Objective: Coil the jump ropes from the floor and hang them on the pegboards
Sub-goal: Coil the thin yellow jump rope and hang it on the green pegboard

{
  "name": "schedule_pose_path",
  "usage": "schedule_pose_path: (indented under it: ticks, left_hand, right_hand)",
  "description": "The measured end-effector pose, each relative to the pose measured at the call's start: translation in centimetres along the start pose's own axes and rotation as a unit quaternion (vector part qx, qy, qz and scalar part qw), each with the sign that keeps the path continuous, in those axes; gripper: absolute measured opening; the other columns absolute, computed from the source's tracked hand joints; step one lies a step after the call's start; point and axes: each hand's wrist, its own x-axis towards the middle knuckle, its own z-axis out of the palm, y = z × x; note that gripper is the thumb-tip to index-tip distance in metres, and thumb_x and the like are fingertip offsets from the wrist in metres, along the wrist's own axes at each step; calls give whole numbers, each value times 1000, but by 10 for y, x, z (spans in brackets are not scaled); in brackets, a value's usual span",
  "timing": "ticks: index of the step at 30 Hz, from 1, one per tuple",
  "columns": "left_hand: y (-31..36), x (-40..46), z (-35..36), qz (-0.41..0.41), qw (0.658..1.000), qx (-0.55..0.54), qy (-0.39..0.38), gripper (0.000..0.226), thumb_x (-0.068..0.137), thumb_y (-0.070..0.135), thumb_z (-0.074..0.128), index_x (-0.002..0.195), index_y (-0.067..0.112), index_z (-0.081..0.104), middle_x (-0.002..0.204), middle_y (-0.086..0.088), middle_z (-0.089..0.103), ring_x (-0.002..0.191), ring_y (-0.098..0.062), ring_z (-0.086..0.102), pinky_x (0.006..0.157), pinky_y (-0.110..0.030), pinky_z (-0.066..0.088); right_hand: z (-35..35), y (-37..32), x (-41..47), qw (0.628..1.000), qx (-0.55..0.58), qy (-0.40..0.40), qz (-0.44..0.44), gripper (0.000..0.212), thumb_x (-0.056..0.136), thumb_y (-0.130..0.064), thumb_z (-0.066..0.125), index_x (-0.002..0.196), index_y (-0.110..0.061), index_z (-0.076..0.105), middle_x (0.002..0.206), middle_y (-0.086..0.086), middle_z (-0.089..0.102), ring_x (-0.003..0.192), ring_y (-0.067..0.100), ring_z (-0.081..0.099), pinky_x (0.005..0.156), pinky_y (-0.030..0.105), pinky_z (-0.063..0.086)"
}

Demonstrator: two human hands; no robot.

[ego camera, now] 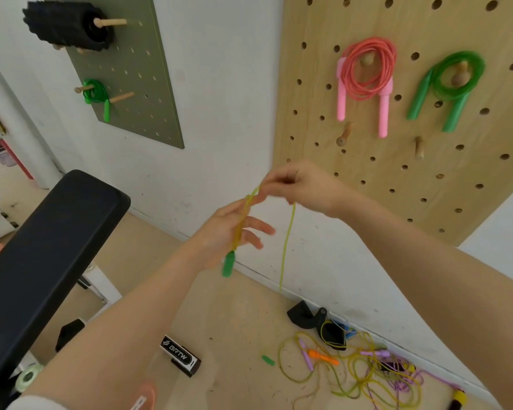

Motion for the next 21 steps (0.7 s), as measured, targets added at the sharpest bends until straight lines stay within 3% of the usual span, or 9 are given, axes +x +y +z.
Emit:
schedule_pose_path:
  ticks: [3, 4, 6, 9, 12, 15, 17, 19, 21]
  left_hand:
    - [18, -9, 18, -18, 992, -111, -56, 32, 96, 33, 34, 95, 18, 62, 48, 6, 25, 37, -8, 20, 56, -24, 45]
    - [25, -13, 23, -21, 987, -145, -60, 34, 94, 36, 34, 87, 18, 62, 51, 7, 15, 38, -8, 10, 42, -17, 34]
    - [37, -16, 28, -9, 978, -201, -63, 34, 89, 39, 37, 84, 20, 64, 53, 6, 9, 40, -9, 3, 36, -14, 14]
    - [46, -12, 24, 45, 972, -228, -40, 34, 93, 36, 34, 110, 24, 61, 50, 9, 33, 38, -5, 6, 35, -16, 10]
    - [45, -5, 10, 88, 969, -228, 36, 30, 101, 30, 30, 125, 29, 48, 85, 1, 69, 35, -1, 31, 32, -11, 25]
    - [33, 2, -6, 76, 975, -186, 98, 40, 102, 30, 29, 142, 31, 27, 122, -7, 62, 66, -17, 68, 57, -25, 56]
    - [18, 4, -19, 49, 989, -66, 125, 46, 102, 31, 28, 146, 37, 16, 131, -4, 55, 85, -26, 71, 75, -35, 57]
    - [5, 5, -34, 15, 987, 48, 153, 46, 102, 34, 28, 145, 43, 13, 135, 0, 51, 91, -25, 69, 86, -37, 53]
    - [-5, 4, -47, -17, 981, 107, 164, 45, 102, 36, 26, 144, 45, 13, 136, 6, 50, 93, -18, 67, 99, -40, 45]
  right_hand:
    - [-6, 16, 9, 989, 61, 136, 6, 8, 88, -16, 62, 82, -12, 68, 67, -3, 55, 55, -1, 43, 56, 16, 38]
    - [-6, 23, 11, 985, 69, 156, 16, 10, 87, -18, 64, 80, -11, 65, 64, -2, 50, 56, 3, 42, 57, 19, 38]
    - [-1, 37, 13, 986, 56, 153, 41, 20, 88, -26, 63, 74, -11, 62, 63, 2, 46, 59, 10, 41, 60, 24, 41]
    - [11, 50, 8, 990, 76, 38, 111, 31, 94, -34, 51, 75, -15, 64, 62, 1, 50, 59, 12, 47, 71, 31, 48]
    - [24, 46, 2, 974, 34, -134, 181, 30, 98, -30, 42, 107, -13, 65, 68, 4, 57, 61, 15, 54, 65, 23, 50]
    - [39, 26, 0, 924, -48, -298, 233, 40, 101, -33, 32, 140, -26, 36, 76, 10, 61, 54, 19, 58, 65, 29, 55]
    - [47, 7, -1, 888, -66, -369, 265, 48, 101, -34, 33, 146, -29, 18, 74, 11, 62, 40, 16, 52, 58, 29, 54]
    - [49, -10, -1, 883, -120, -395, 226, 48, 98, -31, 41, 143, -23, 26, 69, 8, 59, 34, 12, 42, 52, 25, 49]
    - [46, -23, 1, 914, -136, -364, 115, 32, 94, -25, 51, 123, -12, 53, 61, 2, 52, 38, 9, 38, 49, 24, 46]
